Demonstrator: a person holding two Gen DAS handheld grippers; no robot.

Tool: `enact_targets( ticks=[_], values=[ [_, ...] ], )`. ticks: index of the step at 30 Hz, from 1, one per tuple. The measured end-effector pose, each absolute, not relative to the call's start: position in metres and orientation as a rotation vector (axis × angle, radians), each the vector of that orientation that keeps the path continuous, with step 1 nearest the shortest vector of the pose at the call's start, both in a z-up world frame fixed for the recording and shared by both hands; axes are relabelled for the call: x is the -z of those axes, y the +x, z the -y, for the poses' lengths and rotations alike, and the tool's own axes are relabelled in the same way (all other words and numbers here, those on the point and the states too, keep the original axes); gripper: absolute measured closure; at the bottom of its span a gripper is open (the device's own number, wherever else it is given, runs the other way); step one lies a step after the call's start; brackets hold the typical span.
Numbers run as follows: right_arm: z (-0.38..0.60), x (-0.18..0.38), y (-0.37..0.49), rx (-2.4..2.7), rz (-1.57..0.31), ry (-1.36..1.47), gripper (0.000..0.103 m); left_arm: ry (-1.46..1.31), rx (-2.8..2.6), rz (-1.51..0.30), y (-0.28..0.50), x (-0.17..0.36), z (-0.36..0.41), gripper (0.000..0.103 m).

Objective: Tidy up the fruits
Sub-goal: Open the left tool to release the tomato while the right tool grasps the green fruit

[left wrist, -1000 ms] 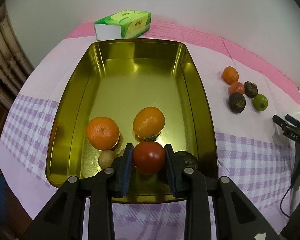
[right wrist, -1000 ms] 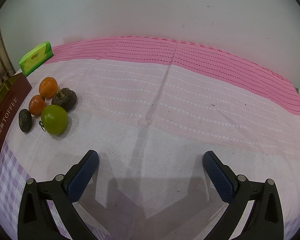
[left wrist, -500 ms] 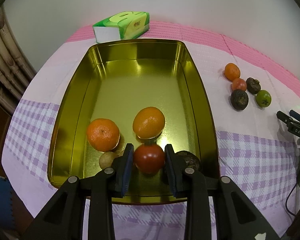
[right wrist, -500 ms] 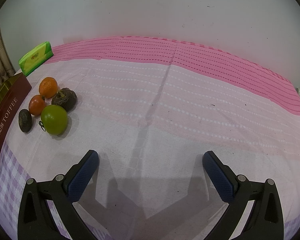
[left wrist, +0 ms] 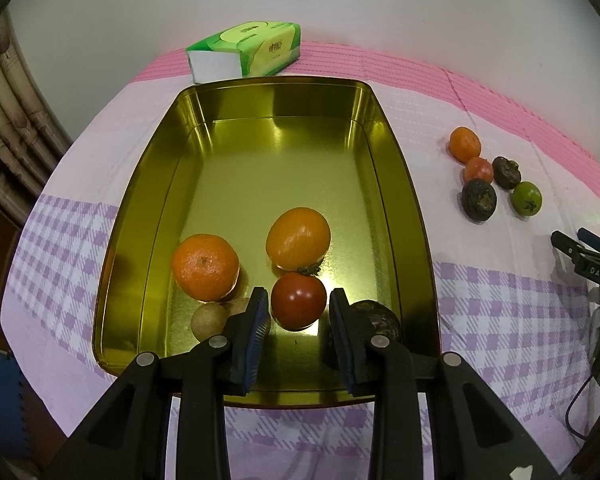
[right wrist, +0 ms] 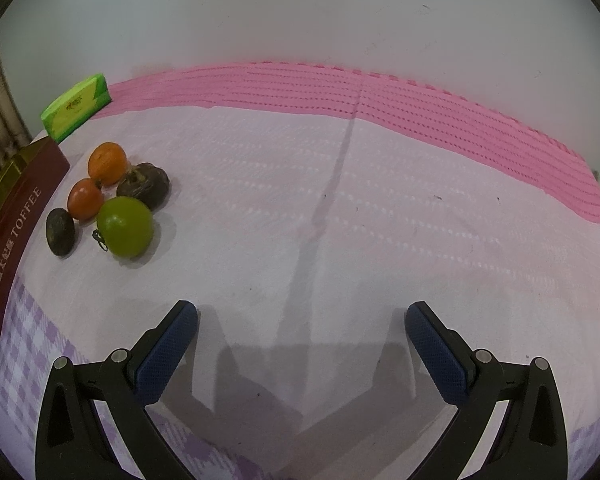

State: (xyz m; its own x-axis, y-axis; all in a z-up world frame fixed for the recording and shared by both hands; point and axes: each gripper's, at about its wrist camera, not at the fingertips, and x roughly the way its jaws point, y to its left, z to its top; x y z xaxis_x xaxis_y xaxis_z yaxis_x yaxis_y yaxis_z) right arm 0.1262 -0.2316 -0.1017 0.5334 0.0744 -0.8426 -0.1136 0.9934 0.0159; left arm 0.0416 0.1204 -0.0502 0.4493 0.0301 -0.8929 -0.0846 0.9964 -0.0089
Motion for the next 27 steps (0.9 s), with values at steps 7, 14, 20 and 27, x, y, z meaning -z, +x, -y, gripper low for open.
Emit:
enact_targets(
  ticks=[7, 14, 20, 27],
  values=[
    [0.226, 0.101, 0.123, -0.082, -1.008, -0.032, 0.000, -0.076, -0.071, -1.082, 0.037, 0.043, -0.126, 0.072],
    [0.198, 0.099, 0.118, -0.134, -1.004, -0.072, 0.000, -0.077, -0.068, -1.056, 0.034, 0.036, -0.127, 0.068],
    [0.170, 0.097, 0.119, -0.203, -0.994, -0.096, 0.004, -0.085, -0.077, -1.045, 0.031, 0.032, -0.132, 0.060],
    [0.139, 0.090, 0.131, -0.256, -0.976, -0.119, 0.032, -0.099, -0.104, -1.026, 0.029, 0.026, -0.144, 0.052]
  ],
)
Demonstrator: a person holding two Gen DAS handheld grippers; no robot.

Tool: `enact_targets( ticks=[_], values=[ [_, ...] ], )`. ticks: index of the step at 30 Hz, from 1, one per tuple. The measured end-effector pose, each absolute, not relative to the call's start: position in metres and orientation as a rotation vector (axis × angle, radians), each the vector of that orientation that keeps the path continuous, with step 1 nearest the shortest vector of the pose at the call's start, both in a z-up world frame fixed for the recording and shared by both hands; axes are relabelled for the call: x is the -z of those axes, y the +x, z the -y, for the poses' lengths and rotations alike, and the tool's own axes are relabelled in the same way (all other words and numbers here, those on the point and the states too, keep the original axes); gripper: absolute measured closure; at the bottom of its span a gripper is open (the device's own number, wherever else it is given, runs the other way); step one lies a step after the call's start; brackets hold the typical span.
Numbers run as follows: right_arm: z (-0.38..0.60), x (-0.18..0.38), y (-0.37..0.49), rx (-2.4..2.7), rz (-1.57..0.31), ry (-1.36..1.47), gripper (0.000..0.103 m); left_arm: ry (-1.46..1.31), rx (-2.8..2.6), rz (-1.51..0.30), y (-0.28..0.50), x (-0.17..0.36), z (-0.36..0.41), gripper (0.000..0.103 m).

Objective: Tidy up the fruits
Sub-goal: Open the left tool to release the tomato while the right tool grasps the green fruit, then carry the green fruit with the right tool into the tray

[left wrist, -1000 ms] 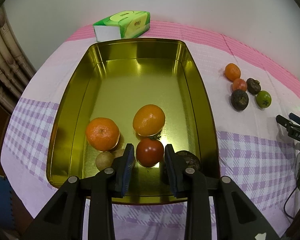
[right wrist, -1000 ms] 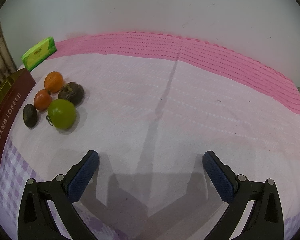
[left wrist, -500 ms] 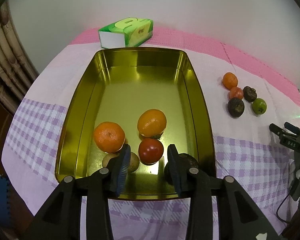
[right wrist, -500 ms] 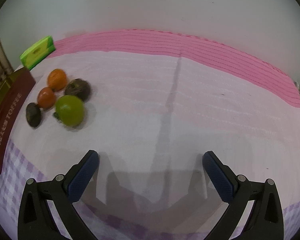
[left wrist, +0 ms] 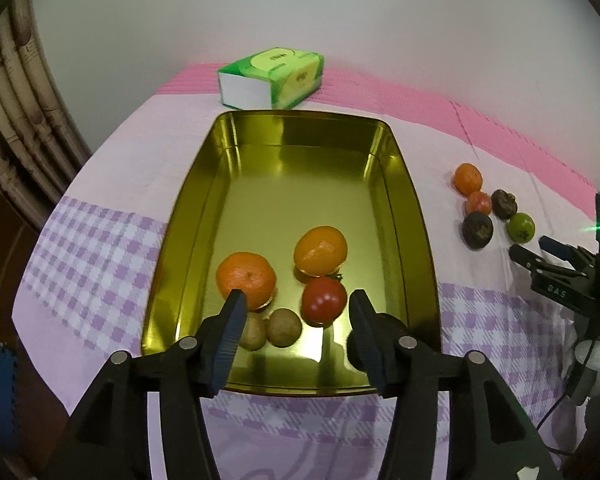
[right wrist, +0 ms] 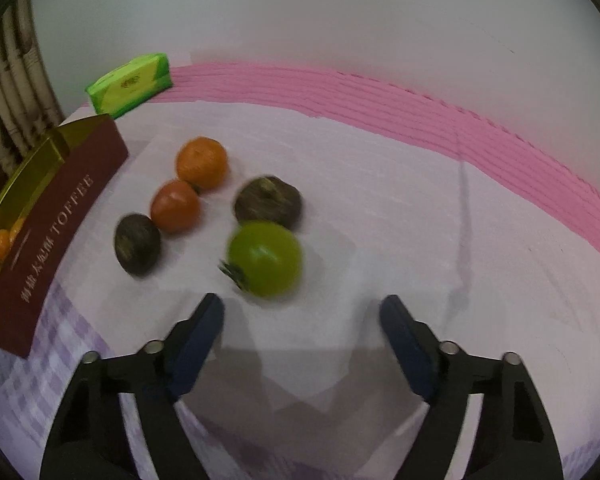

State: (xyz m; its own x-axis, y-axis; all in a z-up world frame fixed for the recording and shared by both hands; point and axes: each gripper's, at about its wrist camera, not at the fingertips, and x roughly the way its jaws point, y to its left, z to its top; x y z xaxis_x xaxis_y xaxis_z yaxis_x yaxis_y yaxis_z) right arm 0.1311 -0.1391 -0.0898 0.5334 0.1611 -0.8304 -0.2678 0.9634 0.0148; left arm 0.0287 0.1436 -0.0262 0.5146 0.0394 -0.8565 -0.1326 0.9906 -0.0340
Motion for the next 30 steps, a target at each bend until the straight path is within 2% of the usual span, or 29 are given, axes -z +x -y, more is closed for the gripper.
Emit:
enact_targets(
  ticks=[8, 12, 24, 30],
  values=[
    [0.122, 0.085, 0.142, -0.282, -0.973, -0.122, 0.062, -0.096, -0.160, -1.009, 0.023, 0.022, -0.160, 0.040],
    [0.123, 0.085, 0.142, -0.288, -0.979, -0.120, 0.064, -0.113, -0.176, -1.006, 0.022, 0.021, -0.169, 0.039],
    [0.118, 0.079, 0.128, -0.313, -1.007, -0.113, 0.065, -0.145, -0.208, -1.009, 0.018, 0.022, -0.181, 0.021],
    [0.102, 0.054, 0.118, -0.363, -0.963, -0.098, 0.065, -0.163, -0.239, -1.000, 0.015, 0.018, -0.192, 0.015]
  ],
)
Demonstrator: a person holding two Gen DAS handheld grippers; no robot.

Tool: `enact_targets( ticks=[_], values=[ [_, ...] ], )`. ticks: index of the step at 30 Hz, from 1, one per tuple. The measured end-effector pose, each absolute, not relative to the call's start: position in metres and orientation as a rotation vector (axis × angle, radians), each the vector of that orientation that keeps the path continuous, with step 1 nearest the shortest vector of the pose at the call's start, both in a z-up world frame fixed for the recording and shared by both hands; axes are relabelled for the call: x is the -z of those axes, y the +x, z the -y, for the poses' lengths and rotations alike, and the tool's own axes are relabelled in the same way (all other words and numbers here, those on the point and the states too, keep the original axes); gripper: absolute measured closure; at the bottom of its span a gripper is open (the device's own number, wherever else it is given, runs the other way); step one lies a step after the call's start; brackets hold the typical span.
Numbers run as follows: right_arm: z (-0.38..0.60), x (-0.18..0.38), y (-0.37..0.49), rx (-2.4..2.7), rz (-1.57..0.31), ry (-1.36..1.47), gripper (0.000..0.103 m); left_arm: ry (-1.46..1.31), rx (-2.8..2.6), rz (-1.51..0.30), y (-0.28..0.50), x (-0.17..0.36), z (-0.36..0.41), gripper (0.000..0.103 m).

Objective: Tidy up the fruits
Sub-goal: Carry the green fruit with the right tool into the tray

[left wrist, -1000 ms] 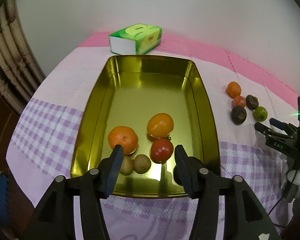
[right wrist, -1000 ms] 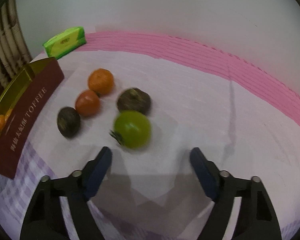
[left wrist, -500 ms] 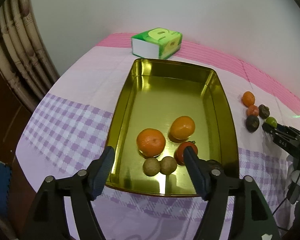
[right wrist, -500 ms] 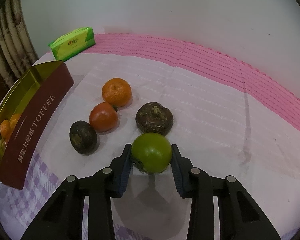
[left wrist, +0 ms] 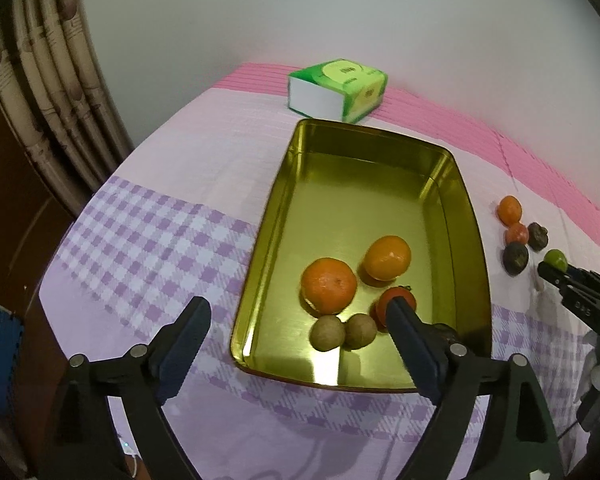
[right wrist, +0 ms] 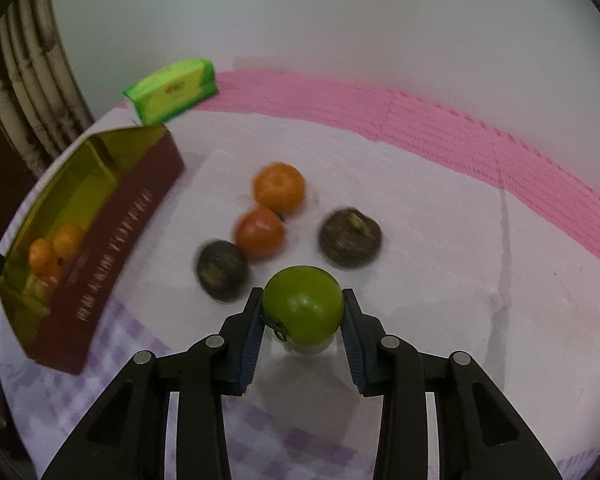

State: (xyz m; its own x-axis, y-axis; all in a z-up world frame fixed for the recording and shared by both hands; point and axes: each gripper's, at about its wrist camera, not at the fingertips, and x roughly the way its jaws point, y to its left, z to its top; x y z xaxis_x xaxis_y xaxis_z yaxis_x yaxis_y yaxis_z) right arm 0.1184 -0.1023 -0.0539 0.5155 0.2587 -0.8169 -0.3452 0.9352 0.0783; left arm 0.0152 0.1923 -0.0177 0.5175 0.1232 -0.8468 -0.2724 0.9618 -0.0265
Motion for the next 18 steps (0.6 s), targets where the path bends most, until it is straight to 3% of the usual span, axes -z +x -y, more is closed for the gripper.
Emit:
enact_targets(
  ticks=[8, 18],
  values=[
    [0.041, 0.016, 0.110, -0.529, -0.901, -0.118, 0.065, -0.194, -0.292, -0.986, 0.009, 0.010, -0.212, 0.009],
    [-0.044, 0.019, 0.094, -0.693, -0.912, -0.209, 0.065, -0.207, -0.368, -0.978, -0.006, 0.006, -0.237, 0.007]
  ],
)
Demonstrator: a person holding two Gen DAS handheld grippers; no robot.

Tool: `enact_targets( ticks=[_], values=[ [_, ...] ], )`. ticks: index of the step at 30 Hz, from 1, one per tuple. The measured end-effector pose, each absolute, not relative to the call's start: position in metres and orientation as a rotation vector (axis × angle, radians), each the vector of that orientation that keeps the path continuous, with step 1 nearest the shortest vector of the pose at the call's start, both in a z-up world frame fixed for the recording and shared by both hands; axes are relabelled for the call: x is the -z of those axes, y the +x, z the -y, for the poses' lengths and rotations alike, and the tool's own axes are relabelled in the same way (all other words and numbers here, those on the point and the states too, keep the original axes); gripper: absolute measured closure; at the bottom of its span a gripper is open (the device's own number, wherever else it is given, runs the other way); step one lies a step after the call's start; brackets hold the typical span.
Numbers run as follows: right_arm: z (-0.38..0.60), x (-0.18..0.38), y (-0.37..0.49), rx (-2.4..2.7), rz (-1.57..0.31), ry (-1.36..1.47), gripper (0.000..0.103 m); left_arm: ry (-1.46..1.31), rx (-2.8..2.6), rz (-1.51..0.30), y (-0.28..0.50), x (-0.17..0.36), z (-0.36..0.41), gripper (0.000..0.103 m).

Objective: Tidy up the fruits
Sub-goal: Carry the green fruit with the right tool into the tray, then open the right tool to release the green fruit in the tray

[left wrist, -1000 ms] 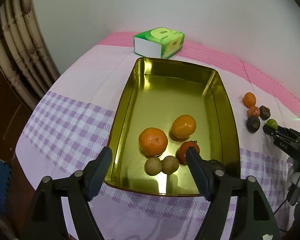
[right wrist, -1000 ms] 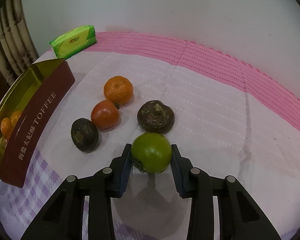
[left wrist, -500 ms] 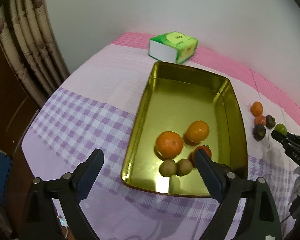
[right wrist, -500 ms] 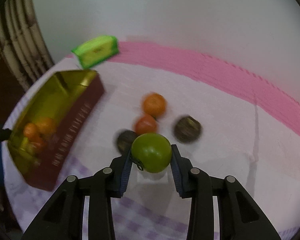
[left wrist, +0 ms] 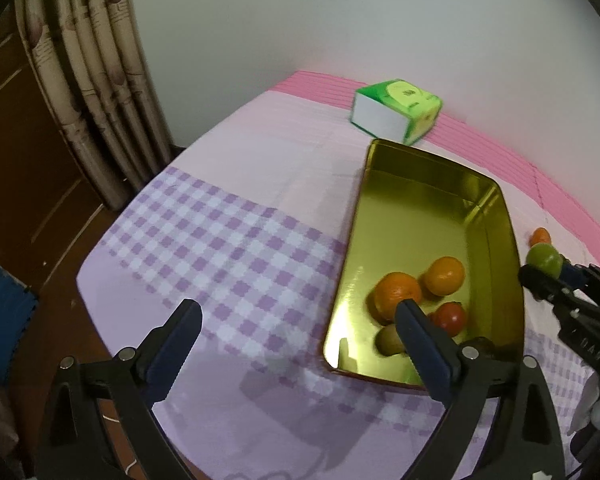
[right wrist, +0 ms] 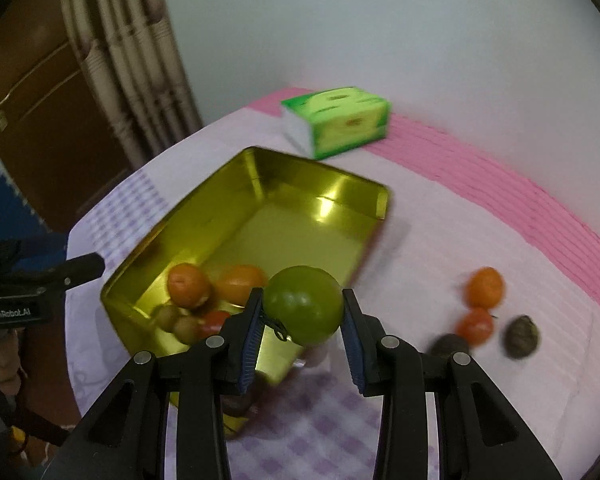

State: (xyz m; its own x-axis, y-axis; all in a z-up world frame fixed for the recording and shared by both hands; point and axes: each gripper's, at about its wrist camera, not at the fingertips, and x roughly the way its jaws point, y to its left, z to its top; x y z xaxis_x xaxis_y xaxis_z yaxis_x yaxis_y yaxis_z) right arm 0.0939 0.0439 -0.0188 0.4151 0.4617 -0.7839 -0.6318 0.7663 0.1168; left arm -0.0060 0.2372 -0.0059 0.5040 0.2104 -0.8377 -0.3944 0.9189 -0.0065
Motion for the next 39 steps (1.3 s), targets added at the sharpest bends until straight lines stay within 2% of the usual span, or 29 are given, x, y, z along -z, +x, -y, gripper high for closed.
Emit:
enact_targets(
  ticks=[14, 29, 39],
  values=[
    [-0.081, 0.051, 0.089, -0.713, -0.968, -0.320, 0.065, -0.239, -0.410, -0.996, -0.010, 0.016, -0.251, 0.007],
    [-0.082, 0.054, 0.095, -0.696, -0.981, -0.292, 0.064, -0.250, -0.405, -1.007, -0.007, 0.020, -0.250, 0.007],
    [-0.074, 0.042, 0.096, -0.694, -0.945, -0.248, 0.052, -0.253, -0.388, -0.995, -0.007, 0.021, -0.249, 0.007]
  ],
)
